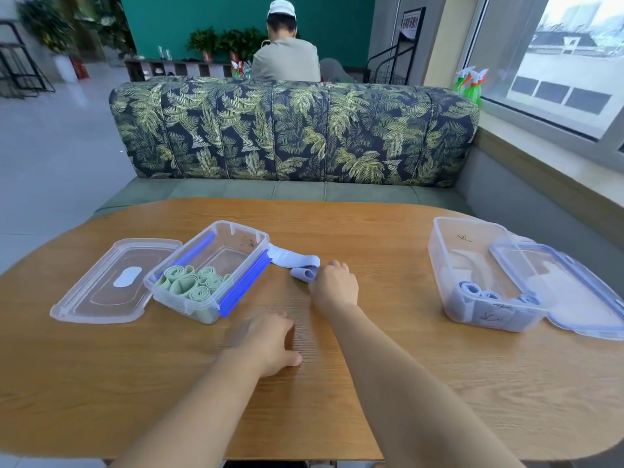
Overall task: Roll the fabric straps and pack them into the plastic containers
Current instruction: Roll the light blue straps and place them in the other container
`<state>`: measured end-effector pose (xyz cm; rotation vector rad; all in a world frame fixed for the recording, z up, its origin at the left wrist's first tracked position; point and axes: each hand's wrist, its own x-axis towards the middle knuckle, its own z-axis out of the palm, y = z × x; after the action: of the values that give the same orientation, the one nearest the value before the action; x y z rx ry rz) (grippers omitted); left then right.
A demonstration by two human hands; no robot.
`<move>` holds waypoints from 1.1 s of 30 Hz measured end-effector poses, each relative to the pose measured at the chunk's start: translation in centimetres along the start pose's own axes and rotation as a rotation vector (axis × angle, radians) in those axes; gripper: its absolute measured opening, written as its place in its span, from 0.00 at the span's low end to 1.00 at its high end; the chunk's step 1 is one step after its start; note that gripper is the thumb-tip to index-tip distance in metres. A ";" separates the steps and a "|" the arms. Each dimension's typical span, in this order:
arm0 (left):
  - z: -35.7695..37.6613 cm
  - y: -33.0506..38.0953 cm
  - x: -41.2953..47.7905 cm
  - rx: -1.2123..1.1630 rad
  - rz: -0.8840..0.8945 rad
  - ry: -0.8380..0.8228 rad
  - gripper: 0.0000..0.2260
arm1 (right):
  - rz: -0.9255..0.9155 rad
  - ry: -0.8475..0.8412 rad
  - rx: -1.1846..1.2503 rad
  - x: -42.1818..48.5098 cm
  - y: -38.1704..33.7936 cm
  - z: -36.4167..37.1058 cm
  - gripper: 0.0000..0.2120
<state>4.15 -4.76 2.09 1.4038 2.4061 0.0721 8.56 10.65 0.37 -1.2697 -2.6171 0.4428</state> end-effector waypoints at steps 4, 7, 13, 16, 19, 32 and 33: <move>-0.2 0.3 0.0 0.016 -0.011 -0.029 0.30 | 0.187 -0.048 0.372 0.0 0.7 -1.8 0.08; -0.3 0.5 0.1 0.001 -0.030 -0.054 0.30 | 0.335 -0.057 0.795 -0.1 1.5 -3.1 0.13; 0.0 0.5 -0.1 0.013 -0.037 -0.050 0.31 | 0.674 -0.347 1.109 -4.3 4.7 -4.8 0.05; 0.2 1.0 -0.4 0.003 -0.060 -0.041 0.30 | 0.651 -0.490 0.881 -6.6 5.8 -5.9 0.05; 0.7 1.7 -0.5 0.015 -0.062 0.014 0.28 | 0.607 -0.521 0.643 -7.4 6.4 -6.9 0.07; 2.9 5.4 1.3 -0.061 0.162 0.038 0.29 | -0.458 -0.015 -0.494 -3.7 5.3 -5.3 0.19; 3.1 5.2 1.4 -0.072 0.161 0.042 0.29 | -0.499 -0.009 -0.521 -3.1 5.3 -4.6 0.18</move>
<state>8.83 -1.31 -0.07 1.5741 2.2949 0.2289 15.73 12.11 2.71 -0.6542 -3.0208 -0.3356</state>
